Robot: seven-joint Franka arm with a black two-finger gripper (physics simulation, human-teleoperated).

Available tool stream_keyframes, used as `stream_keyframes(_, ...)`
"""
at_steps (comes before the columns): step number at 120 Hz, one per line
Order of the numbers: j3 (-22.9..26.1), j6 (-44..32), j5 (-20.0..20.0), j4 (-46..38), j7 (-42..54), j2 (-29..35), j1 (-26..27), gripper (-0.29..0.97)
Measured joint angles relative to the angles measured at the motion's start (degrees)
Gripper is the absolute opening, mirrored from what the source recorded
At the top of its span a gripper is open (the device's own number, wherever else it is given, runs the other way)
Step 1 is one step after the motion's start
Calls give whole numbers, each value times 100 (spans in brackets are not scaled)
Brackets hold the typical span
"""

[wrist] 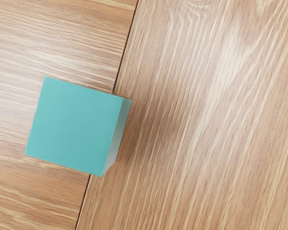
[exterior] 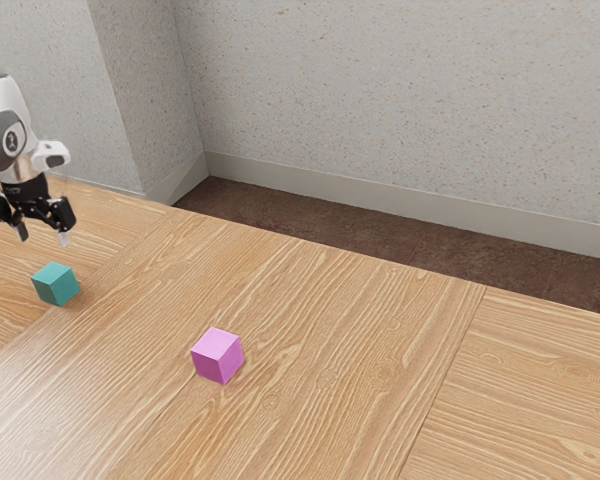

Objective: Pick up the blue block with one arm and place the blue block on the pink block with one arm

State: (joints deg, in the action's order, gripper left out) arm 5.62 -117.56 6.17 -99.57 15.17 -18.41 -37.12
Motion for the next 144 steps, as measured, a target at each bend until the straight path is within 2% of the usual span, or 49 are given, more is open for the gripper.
stream_keyframes(21, 0, -335, 145, 56, 539, -337, -118, 68)
stream_keyframes(64, 0, -707, 227, 70, 1457, -594, -224, 68)
stream_keyframes(144, -9, -956, 172, 235, 2270, -1056, -308, 68)
